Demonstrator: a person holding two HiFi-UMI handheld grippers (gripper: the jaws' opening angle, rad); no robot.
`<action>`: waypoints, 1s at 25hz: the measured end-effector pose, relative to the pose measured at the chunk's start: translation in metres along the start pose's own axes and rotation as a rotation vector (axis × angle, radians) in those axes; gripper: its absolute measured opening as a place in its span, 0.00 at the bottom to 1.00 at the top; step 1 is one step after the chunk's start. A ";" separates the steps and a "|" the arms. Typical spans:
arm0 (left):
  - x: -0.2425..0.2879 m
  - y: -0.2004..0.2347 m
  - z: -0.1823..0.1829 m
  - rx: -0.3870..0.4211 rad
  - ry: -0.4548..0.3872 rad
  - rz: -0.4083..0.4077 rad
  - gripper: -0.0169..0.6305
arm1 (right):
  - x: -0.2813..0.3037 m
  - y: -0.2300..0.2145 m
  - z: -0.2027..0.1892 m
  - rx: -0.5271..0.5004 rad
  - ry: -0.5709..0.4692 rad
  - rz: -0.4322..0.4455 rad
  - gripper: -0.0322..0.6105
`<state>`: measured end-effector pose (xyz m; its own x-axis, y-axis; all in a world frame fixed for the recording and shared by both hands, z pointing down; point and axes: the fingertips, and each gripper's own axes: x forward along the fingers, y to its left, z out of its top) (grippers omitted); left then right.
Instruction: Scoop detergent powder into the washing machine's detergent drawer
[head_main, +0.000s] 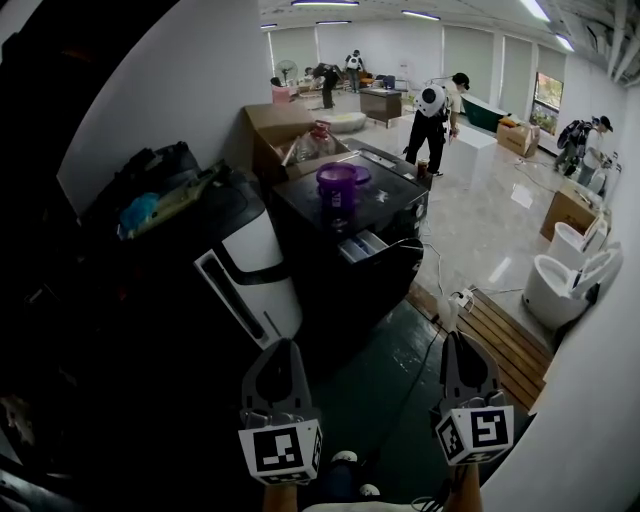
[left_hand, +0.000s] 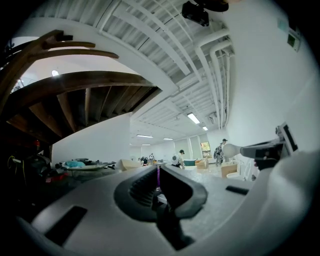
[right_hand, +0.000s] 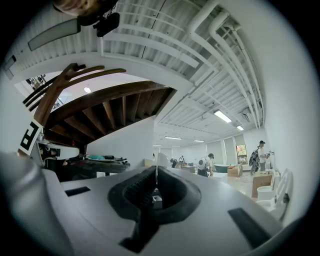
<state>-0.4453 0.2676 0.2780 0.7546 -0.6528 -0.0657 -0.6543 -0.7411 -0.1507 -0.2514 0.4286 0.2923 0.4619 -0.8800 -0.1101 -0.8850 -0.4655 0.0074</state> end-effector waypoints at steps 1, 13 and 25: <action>0.000 -0.002 -0.001 0.001 0.001 0.002 0.05 | 0.000 -0.002 -0.002 0.000 0.004 0.000 0.08; 0.062 -0.004 -0.020 -0.017 0.023 0.004 0.05 | 0.056 -0.025 -0.020 -0.001 0.026 0.001 0.08; 0.228 0.016 -0.032 -0.029 0.023 -0.046 0.05 | 0.206 -0.058 -0.029 -0.010 0.032 -0.034 0.08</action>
<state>-0.2857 0.1019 0.2926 0.7826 -0.6215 -0.0369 -0.6206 -0.7741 -0.1249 -0.1029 0.2720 0.2980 0.4932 -0.8664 -0.0789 -0.8684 -0.4956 0.0146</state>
